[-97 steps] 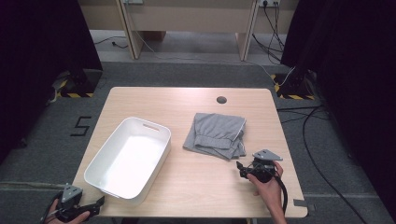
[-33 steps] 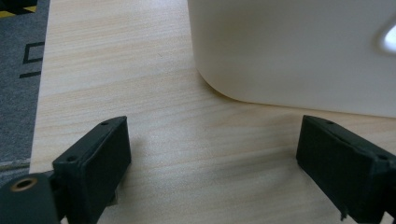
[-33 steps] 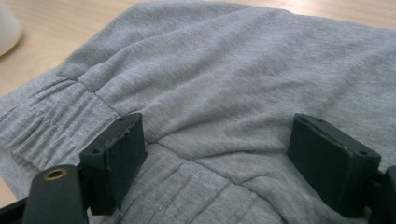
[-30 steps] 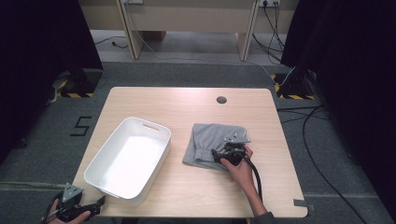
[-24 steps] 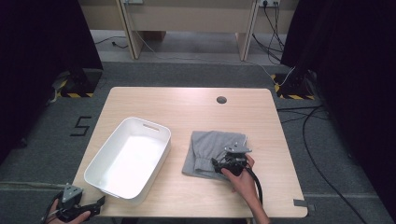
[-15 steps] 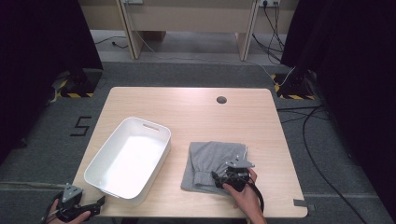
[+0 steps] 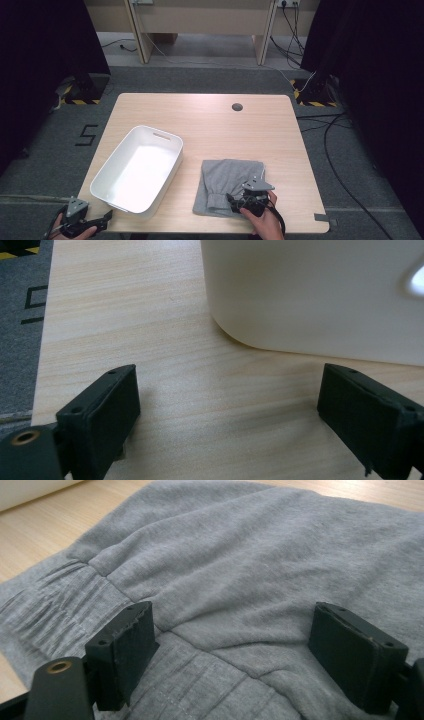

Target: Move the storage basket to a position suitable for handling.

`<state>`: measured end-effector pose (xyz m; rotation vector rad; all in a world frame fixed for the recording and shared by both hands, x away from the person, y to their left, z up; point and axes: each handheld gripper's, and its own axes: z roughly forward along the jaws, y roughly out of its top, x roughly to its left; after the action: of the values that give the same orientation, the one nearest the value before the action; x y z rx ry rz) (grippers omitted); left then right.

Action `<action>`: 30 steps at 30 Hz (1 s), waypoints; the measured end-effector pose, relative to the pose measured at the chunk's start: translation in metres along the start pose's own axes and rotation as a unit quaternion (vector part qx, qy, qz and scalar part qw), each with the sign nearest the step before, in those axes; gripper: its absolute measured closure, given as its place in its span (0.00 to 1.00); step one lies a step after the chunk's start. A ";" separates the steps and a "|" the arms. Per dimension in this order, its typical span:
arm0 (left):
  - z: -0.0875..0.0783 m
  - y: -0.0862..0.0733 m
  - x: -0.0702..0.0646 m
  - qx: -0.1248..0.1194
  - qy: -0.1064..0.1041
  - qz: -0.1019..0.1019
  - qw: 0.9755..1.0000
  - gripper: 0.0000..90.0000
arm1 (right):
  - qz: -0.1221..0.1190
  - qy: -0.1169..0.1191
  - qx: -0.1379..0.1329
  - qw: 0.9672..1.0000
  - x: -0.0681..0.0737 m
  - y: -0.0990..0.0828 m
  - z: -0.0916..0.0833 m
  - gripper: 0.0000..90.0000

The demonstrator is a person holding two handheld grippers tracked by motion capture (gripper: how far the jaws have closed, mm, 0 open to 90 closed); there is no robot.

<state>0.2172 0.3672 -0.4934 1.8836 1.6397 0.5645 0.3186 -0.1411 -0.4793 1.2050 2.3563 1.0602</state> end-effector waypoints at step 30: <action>-0.014 0.003 -0.006 -0.013 -0.040 -0.004 0.999 0.18 | -0.040 0.038 -0.021 0.998 -0.011 0.043 -0.005 0.25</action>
<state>0.2091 0.3636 -0.4808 1.8558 1.5802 0.4982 0.3475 -0.1356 -0.4459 1.0647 2.4055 1.1425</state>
